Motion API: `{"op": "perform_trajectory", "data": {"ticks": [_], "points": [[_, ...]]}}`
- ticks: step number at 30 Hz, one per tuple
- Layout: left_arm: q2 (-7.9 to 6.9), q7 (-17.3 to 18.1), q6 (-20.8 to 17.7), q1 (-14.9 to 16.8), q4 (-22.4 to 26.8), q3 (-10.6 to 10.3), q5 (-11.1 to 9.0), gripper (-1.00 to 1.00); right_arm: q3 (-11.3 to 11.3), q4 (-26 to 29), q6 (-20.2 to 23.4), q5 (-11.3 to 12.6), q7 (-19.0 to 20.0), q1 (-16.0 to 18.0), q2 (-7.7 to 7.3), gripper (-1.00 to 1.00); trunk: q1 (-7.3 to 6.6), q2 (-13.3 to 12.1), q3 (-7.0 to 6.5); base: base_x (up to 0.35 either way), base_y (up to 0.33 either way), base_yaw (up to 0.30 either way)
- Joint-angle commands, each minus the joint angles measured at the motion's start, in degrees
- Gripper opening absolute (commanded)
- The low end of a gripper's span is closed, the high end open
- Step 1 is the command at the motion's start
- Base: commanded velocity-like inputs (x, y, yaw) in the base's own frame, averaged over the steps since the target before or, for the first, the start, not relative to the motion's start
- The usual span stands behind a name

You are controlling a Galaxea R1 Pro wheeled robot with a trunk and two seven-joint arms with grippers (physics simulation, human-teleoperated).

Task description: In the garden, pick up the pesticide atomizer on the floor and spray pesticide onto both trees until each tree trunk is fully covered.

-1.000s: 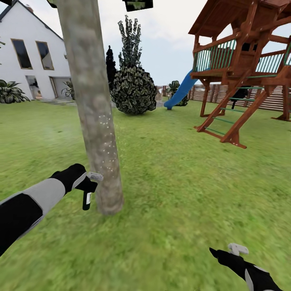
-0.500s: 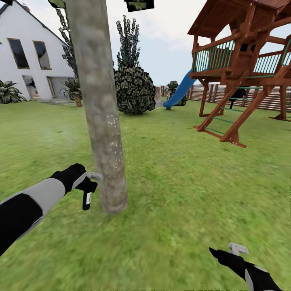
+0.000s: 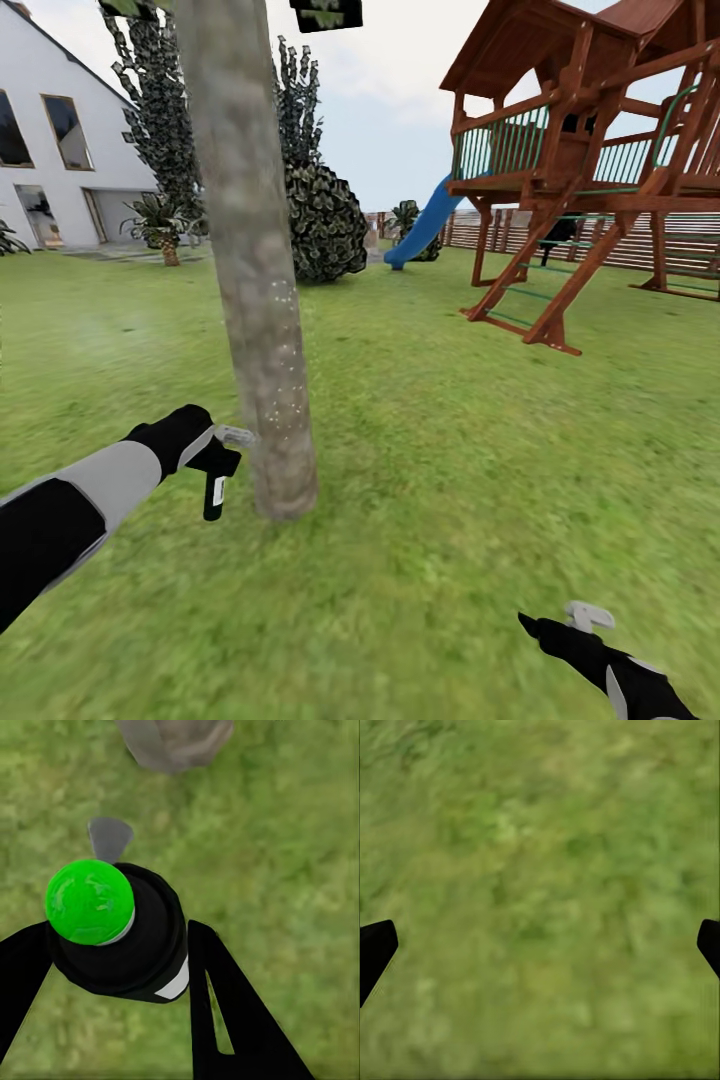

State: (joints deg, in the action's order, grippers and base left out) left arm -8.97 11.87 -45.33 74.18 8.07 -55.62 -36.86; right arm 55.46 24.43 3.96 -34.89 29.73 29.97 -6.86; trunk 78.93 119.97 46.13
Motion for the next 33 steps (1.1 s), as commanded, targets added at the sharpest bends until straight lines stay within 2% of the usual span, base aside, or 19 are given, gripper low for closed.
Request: {"op": "perform_trajectory", "data": {"ticks": [1,4,6,8,10,15,19,30,33], "points": [[0.03,-0.01,-0.03,0.0,0.03,0.0,0.06,-1.0,0.0,0.0,0.0,0.0,0.02,-0.02,0.0,1.0,0.0,0.0,0.0,0.027,0.195,0.0],[0.39,-0.01,-1.06,0.06,0.48,0.33,0.18,-1.0,0.0,0.0,0.0,0.0,0.01,-0.01,0.0,1.0,0.0,0.0,0.0,0.008,0.059,0.0],[0.68,-0.01,-3.92,0.3,1.97,0.4,0.21,-1.0,0.0,0.0,0.0,0.02,0.01,0.0,0.0,1.0,0.0,0.0,0.0,0.002,0.011,0.0],[0.89,-0.06,-8.59,0.51,6.26,0.38,0.33,-1.0,0.03,0.0,0.0,0.06,-0.01,0.0,-0.02,1.0,0.0,0.0,0.0,0.0,0.003,0.0],[0.95,-0.16,-10.62,1.33,8.62,0.35,0.43,-1.0,0.03,0.0,0.0,0.08,0.04,0.0,-0.07,1.0,0.0,0.0,0.0,0.0,0.0,0.0],[0.82,-0.25,-11.4,5.13,9.11,0.23,0.55,-1.0,0.0,0.0,0.0,0.01,0.01,-0.02,-0.09,1.0,0.0,0.0,0.0,0.0,0.0,0.0],[0.79,-0.27,-11.54,10.34,8.92,0.17,0.72,-1.0,0.0,0.0,0.0,0.01,0.01,0.0,-0.09,1.0,0.0,0.0,0.0,0.0,0.0,0.0],[0.73,-0.27,-11.62,14.08,8.81,-0.01,0.73,-1.0,0.0,0.0,0.01,0.0,0.04,0.0,-0.09,1.0,0.0,0.0,0.0,0.0,0.0,0.0],[0.72,-0.27,-11.62,15.6,7.38,-0.06,0.79,-1.0,0.0,0.0,0.0,0.0,0.06,-0.02,-0.09,1.0,0.0,0.0,0.0,0.0,0.0,0.0]]}}
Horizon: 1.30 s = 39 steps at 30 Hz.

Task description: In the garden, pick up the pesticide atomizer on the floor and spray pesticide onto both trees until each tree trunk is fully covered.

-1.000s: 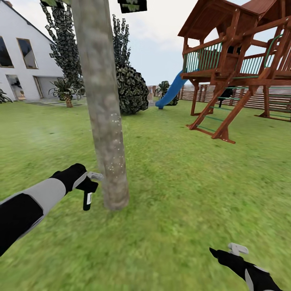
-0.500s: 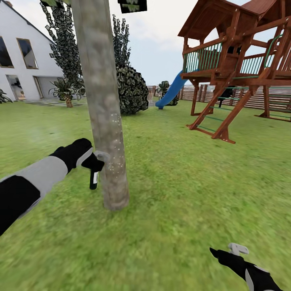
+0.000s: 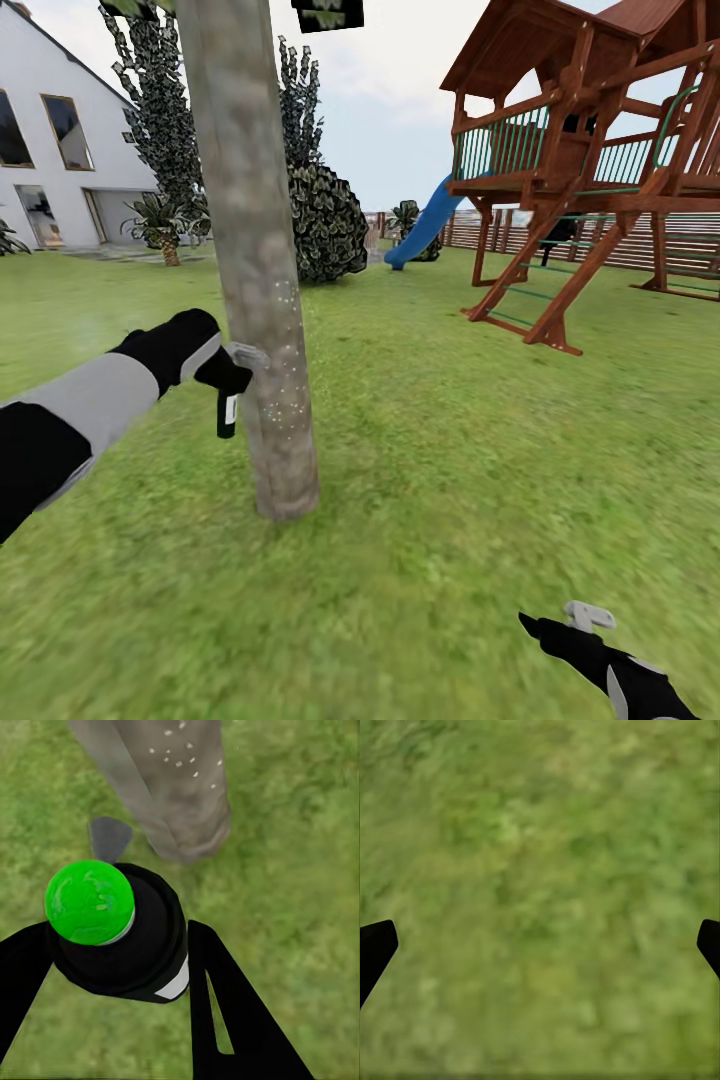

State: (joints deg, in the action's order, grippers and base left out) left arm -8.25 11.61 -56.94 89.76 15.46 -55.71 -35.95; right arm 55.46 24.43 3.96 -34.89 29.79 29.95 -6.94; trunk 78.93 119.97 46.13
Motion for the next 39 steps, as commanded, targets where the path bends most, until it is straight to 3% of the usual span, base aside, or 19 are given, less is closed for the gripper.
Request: {"op": "perform_trajectory", "data": {"ticks": [1,10,12,16,25,27,31,35,39], "points": [[-0.01,-0.02,-0.01,0.39,-0.31,-0.03,-0.1,-1.0,0.0,0.0,0.0,0.0,0.0,0.01,0.0,1.0,0.0,0.0,0.0,0.0,0.0,0.0],[0.0,-0.01,-0.32,6.59,-1.14,-0.1,-0.01,-1.0,0.0,0.0,0.01,0.0,-0.02,0.02,0.0,1.0,0.0,0.0,0.0,0.0,0.0,0.0],[0.08,-0.01,-0.43,8.26,-2.92,-0.08,0.98,-1.0,0.0,0.0,0.0,0.0,-0.02,0.02,0.0,1.0,0.0,0.0,0.0,0.0,0.0,0.0],[0.17,0.0,-0.45,9.48,-3.4,-0.02,2.23,-1.0,0.0,0.0,0.0,0.0,0.0,0.02,0.0,1.0,0.0,0.0,0.0,0.0,0.0,0.0],[0.25,0.0,-0.45,12.94,-3.42,-0.01,2.29,-1.0,0.0,0.0,0.0,0.01,-0.02,0.02,0.0,1.0,0.0,0.0,0.0,0.0,0.0,0.0],[0.87,0.0,-0.45,13.72,-3.47,-0.01,2.29,-1.0,0.0,0.0,0.0,0.0,-0.06,0.02,0.0,1.0,0.0,0.0,0.0,0.0,0.0,0.0],[1.46,0.0,-0.38,13.85,-7.42,-0.49,2.29,-1.0,0.0,0.0,0.0,0.02,-0.02,0.02,0.0,1.0,0.0,0.0,0.0,0.0,0.0,0.0],[0.85,0.07,-0.14,13.36,-9.19,-1.08,2.29,-1.0,0.0,0.0,0.01,0.0,-0.07,0.02,0.0,1.0,0.0,0.0,0.0,0.0,0.0,0.0],[-0.16,0.19,0.26,7.58,-9.3,-1.23,2.37,-1.0,0.0,0.0,0.0,0.0,-0.08,0.02,0.0,1.0,0.0,0.0,0.0,0.0,0.0,0.0]]}}
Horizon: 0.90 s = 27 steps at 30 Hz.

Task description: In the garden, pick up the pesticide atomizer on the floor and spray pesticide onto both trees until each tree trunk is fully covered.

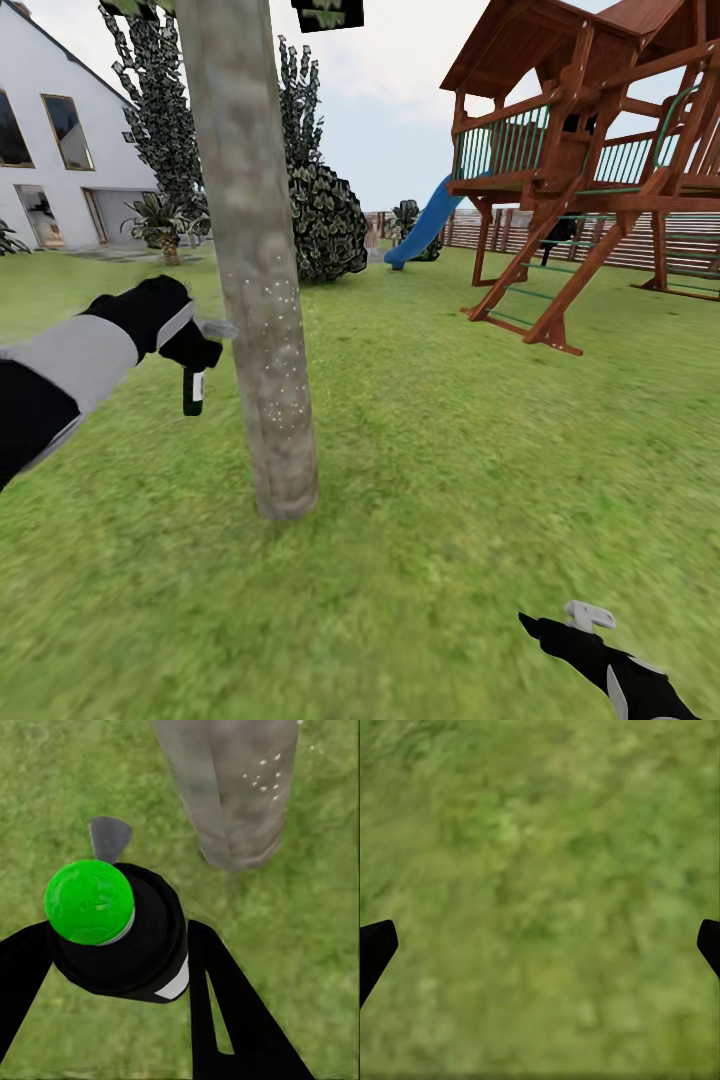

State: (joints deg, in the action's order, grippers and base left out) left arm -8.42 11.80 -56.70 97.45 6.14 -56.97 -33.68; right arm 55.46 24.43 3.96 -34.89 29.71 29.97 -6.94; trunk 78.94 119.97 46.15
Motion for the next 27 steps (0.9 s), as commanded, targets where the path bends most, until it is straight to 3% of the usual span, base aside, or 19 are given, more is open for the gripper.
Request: {"op": "perform_trajectory", "data": {"ticks": [1,3,6,10,14,16,17,18,20,21,27], "points": [[-0.04,0.03,0.14,-1.81,0.02,0.02,0.11,-1.0,0.0,0.0,0.0,0.0,0.0,-0.02,0.0,1.0,-0.01,0.01,-0.01,0.0,0.0,0.0],[-0.14,0.06,1.6,-6.69,0.01,0.02,0.16,-1.0,0.0,0.0,0.0,0.0,0.0,0.0,0.0,1.0,-0.01,0.01,-0.01,0.0,0.0,0.0],[-0.21,0.01,5.55,-11.5,0.01,0.02,0.19,-1.0,0.0,0.0,0.0,0.0,0.0,0.0,0.0,1.0,-0.01,0.01,-0.01,0.0,0.0,0.0],[-2.58,-0.02,12.46,-15.25,-0.63,0.09,0.06,-1.0,0.0,-0.02,0.0,0.0,0.0,0.0,0.0,1.0,-0.01,0.01,-0.01,0.0,0.0,0.0],[-3.23,-0.03,21.36,-16.45,-4.53,0.37,-0.82,-1.0,0.0,0.0,0.0,0.0,0.0,0.0,0.0,1.0,-0.01,0.01,-0.01,0.0,0.0,0.0],[-3.68,0.02,22.47,-16.57,-4.81,0.44,-3.61,-1.0,0.0,0.0,0.0,0.0,0.0,-0.01,0.03,1.0,-0.01,0.01,-0.01,0.0,0.0,0.0],[-4.23,-0.01,23.42,-18.28,-4.85,0.45,-6.01,-1.0,0.0,0.0,0.0,0.0,0.0,-0.01,0.06,1.0,-0.01,0.01,-0.01,0.0,0.0,0.0],[-4.51,-0.02,26.81,-21.14,-4.83,0.46,-8.01,-1.0,0.0,0.0,0.0,0.0,0.0,-0.01,0.08,1.0,-0.01,0.01,-0.01,0.0,0.0,0.0],[-4.63,-0.02,34.77,-24.58,-4.82,0.46,-9.4,-1.0,0.0,0.0,0.0,0.02,0.0,0.0,0.09,1.0,-0.01,0.01,-0.01,0.0,0.0,0.0],[-4.62,-0.02,36.81,-25.57,-4.82,0.46,-9.65,-1.0,0.0,0.0,0.0,0.05,0.0,0.0,0.09,1.0,-0.01,0.01,-0.01,0.0,0.007,0.0],[-4.59,-0.09,40.85,-30.48,-4.82,0.46,-17.68,-1.0,0.12,0.0,0.0,0.34,0.0,-0.01,-0.03,1.0,-0.01,0.01,-0.01,0.0,0.269,-0.023]]}}
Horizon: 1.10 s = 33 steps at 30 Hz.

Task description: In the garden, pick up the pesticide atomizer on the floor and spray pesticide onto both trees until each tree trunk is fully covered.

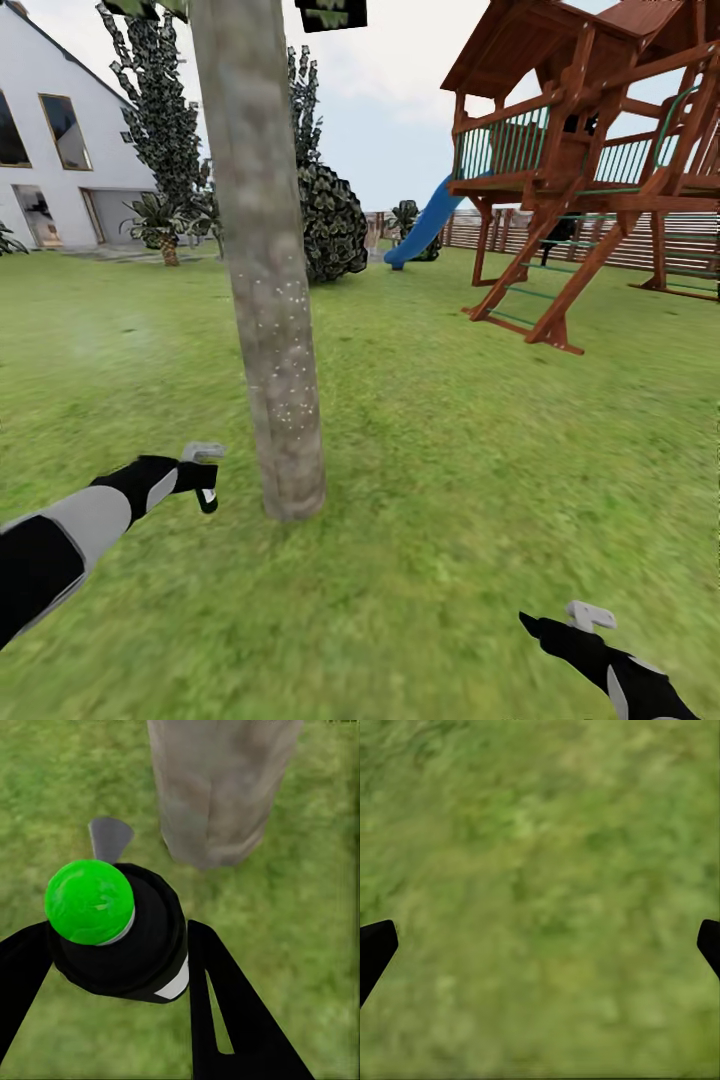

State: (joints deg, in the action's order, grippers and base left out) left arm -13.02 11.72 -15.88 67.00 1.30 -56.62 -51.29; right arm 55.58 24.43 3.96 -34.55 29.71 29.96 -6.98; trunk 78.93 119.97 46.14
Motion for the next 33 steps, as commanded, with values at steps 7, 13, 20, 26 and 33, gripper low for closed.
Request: {"op": "perform_trajectory", "data": {"ticks": [7,13,20,26,33], "points": [[0.13,-0.03,0.76,-0.64,0.02,0.02,-0.74,-1.0,0.06,0.0,0.0,0.01,0.0,0.0,-0.14,1.0,0.0,0.0,-0.01,0.0,0.313,-0.25],[0.11,-0.03,0.77,-0.64,0.02,0.02,-0.74,-1.0,0.06,0.0,0.0,0.01,0.0,0.01,-0.23,1.0,0.0,0.0,-0.01,-0.078,0.302,-0.225],[0.1,-0.03,0.77,-0.64,0.02,0.02,-0.74,-1.0,0.06,0.0,0.0,0.01,0.0,0.0,-0.23,1.0,0.0,0.0,-0.01,-0.226,0.263,-0.03],[0.1,-0.03,0.68,-0.64,0.02,0.02,-0.74,-1.0,0.06,0.0,0.0,0.01,0.0,0.01,-0.23,1.0,0.0,0.0,-0.01,-0.169,0.184,-0.228],[0.1,-0.02,0.59,-0.64,0.02,0.02,-0.82,-1.0,0.06,0.0,0.0,0.01,0.0,0.01,-0.23,1.0,0.0,0.0,-0.01,-0.103,0.152,-0.18]]}}
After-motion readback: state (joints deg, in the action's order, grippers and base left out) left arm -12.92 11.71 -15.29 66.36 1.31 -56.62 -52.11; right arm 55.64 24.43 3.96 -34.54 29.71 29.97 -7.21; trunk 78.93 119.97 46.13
